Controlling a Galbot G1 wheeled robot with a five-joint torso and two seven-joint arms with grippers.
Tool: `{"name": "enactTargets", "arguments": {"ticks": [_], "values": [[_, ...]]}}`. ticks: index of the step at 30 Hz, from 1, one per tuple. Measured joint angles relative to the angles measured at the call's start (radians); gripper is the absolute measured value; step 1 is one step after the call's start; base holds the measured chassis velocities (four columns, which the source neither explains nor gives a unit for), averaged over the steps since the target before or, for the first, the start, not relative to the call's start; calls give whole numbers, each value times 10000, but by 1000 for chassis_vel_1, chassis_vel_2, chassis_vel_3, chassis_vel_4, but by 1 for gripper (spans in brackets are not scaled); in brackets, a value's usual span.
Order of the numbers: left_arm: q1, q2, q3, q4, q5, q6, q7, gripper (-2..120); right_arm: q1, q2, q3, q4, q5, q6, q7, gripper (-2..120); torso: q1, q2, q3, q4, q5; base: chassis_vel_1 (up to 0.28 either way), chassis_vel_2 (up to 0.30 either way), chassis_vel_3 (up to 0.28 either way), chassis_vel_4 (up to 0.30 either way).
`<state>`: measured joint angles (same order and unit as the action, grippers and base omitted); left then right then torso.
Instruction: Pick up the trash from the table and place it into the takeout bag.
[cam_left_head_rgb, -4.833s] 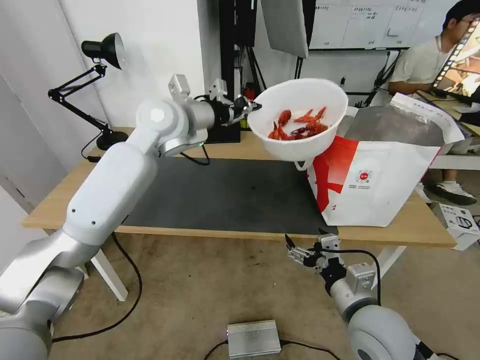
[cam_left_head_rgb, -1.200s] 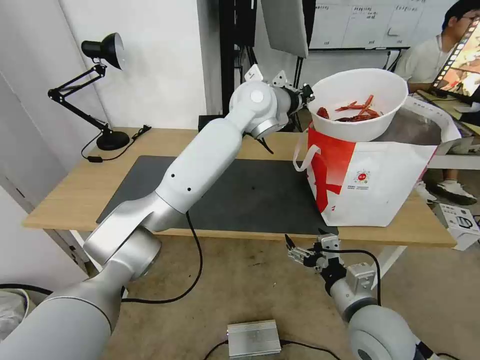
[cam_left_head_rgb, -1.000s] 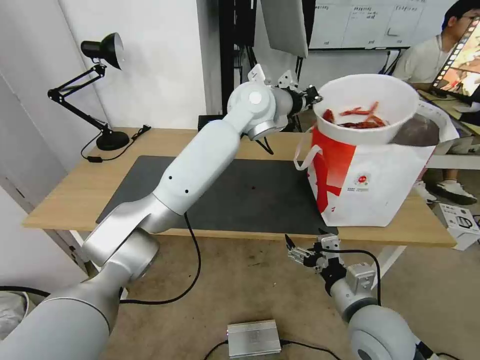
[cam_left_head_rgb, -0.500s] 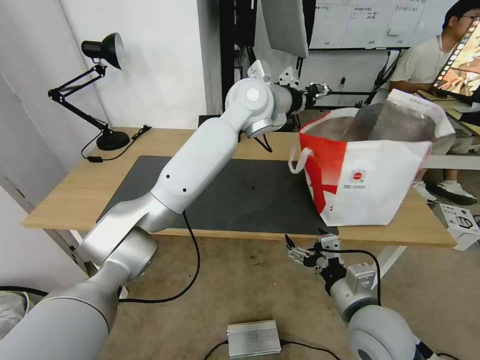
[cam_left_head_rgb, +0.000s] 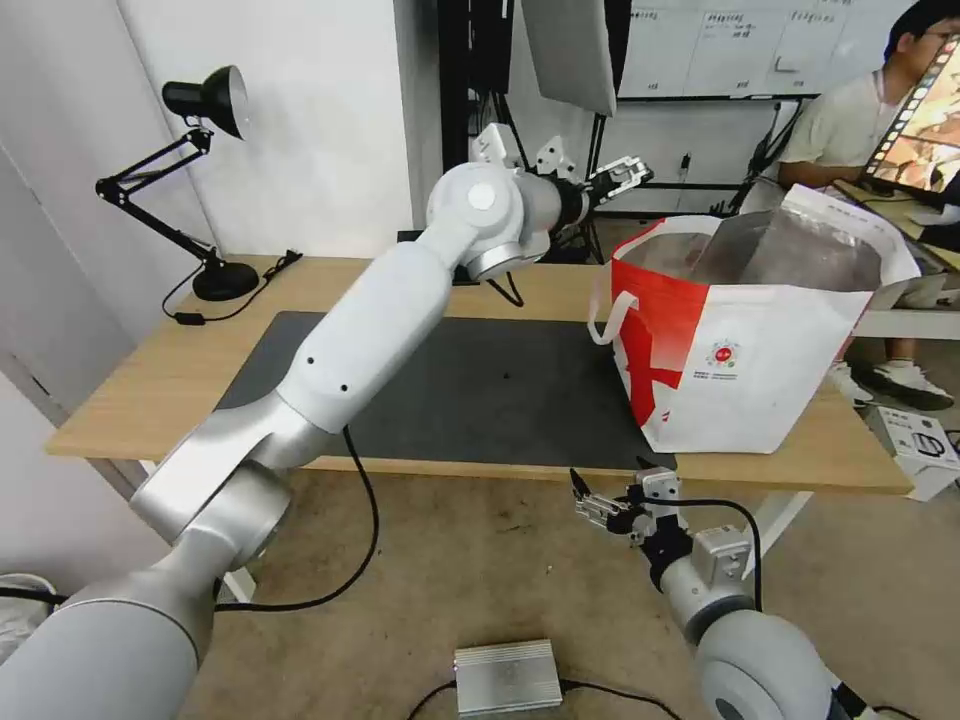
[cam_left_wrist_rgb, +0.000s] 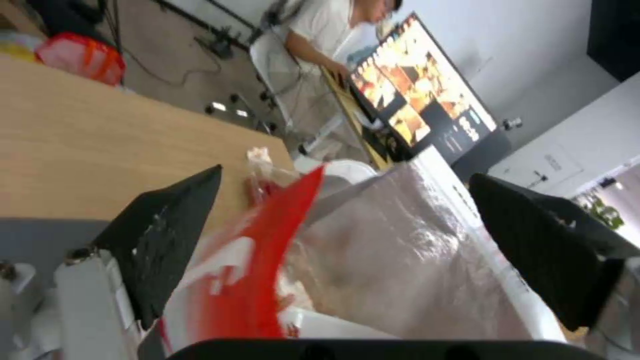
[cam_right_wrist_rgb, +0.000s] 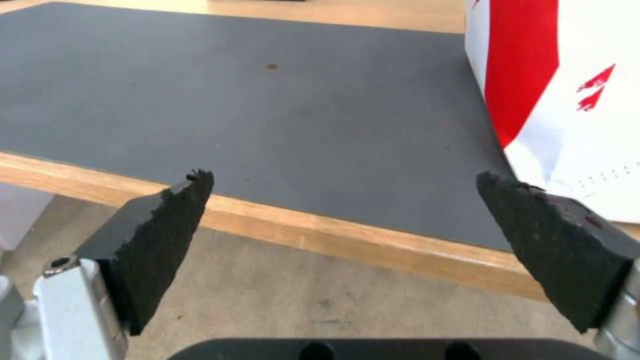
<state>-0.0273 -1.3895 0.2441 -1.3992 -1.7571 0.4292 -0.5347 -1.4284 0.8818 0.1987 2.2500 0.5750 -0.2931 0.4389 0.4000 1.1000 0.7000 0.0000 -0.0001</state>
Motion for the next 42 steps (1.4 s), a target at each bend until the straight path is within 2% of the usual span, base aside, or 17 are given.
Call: {"name": "enactTargets", "arguments": {"ticks": [6, 8, 9, 11, 12, 14, 18, 20, 21, 23, 27, 29, 30, 32, 35, 39, 42], "values": [[862, 746, -24, -945, 805, -359, 479, 100, -1, 0, 0, 0, 0, 0, 0, 100, 0, 0, 0, -3, 0, 0, 0, 0, 0], [1434, 1512, -82, -1668, 966, -560, 718, 100, 0, 0, 0, 0, 0, 0, 0, 100, 0, 0, 0, -1, -1, 0, 0, 0, 0], [1434, 1512, -82, -1668, 966, -560, 718, 100, 0, 0, 0, 0, 0, 0, 0, 100, 0, 0, 0, -1, -1, 0, 0, 0, 0], [1913, 2268, -315, -2301, 998, -597, 888, 100, 0, 0, 0, 0, 0, 0, -2, 100, -1, 0, 0, 3, -3, 0, 0, 0, 0], [1913, 2268, -315, -2301, 998, -597, 888, 100, 0, 0, 0, 0, 0, 0, -2, 100, -1, 0, 0, 3, -3, 0, 0, 0, 0], [2407, 3044, -589, -2965, 1212, -616, 1146, 100, 0, 0, 2, 0, 0, 1, 0, 100, 0, 0, 0, 1, -3, 0, 0, 0, 0], [2698, 3454, -842, -3359, 1287, -632, 1242, 100, 0, 0, 1, 0, 0, 0, -2, 100, 0, 0, -1, 2, -3, 0, 0, 0, 0], [3150, 4028, -1222, -3836, 1607, -639, 1397, 100, 0, -1, 2, 0, 0, 0, -1, 100, 0, 1, -1, -1, -2, 0, 0, 0, 0], [3150, 4028, -1222, -3836, 1607, -639, 1397, 100, 0, -1, 2, 0, 0, 0, -1, 100, 0, 1, -1, -1, -2, 0, 0, 0, 0], [3783, 4629, -1557, -4282, 2661, -700, 1857, 100, 0, 0, 0, 0, 0, 0, -1, 100, 0, 0, -1, 1, 1, 0, 0, 0, 0], [4420, 5003, -2011, -4668, 3272, -763, 2054, 100, 0, 0, 0, 0, 0, 0, -3, 100, -1, 1, -2, -2, -2, 0, 0, 0, 0], [5232, 5435, -2452, -4945, 4155, -1039, 2416, 100, 0, 0, 0, 0, 1, 0, -1, 100, 0, 1, -1, 0, -1, 0, 0, 0, 0], [5232, 5435, -2452, -4945, 4155, -1039, 2416, 100, 0, 0, 0, 0, 1, 0, -1, 100, 0, 1, -1, 0, -1, 0, 0, 0, 0], [5973, 5812, -2932, -5128, 5141, -1423, 2767, 100, 0, -1, 0, 0, 0, 0, -1, 100, -1, 1, -1, 0, 1, 0, 0, 0, 0], [6725, 6130, -3369, -5306, 6000, -1814, 3029, 100, 0, -1, -1, 0, 0, 0, -2, 100, -1, 0, -1, 2, -4, 0, 0, 0, 0], [7392, 6387, -3806, -5443, 6626, -2135, 3183, 100, 0, 0, -1, 0, 0, 0, -2, 100, -1, 0, -1, 0, 1, 0, 0, 0, 0], [8316, 6663, -4440, -5558, 7351, -2419, 3319, 100, -1, -1, -1, 0, 0, 0, -2, 100, -1, 0, -1, -2, 4, 0, 0, 0, 0]]}}
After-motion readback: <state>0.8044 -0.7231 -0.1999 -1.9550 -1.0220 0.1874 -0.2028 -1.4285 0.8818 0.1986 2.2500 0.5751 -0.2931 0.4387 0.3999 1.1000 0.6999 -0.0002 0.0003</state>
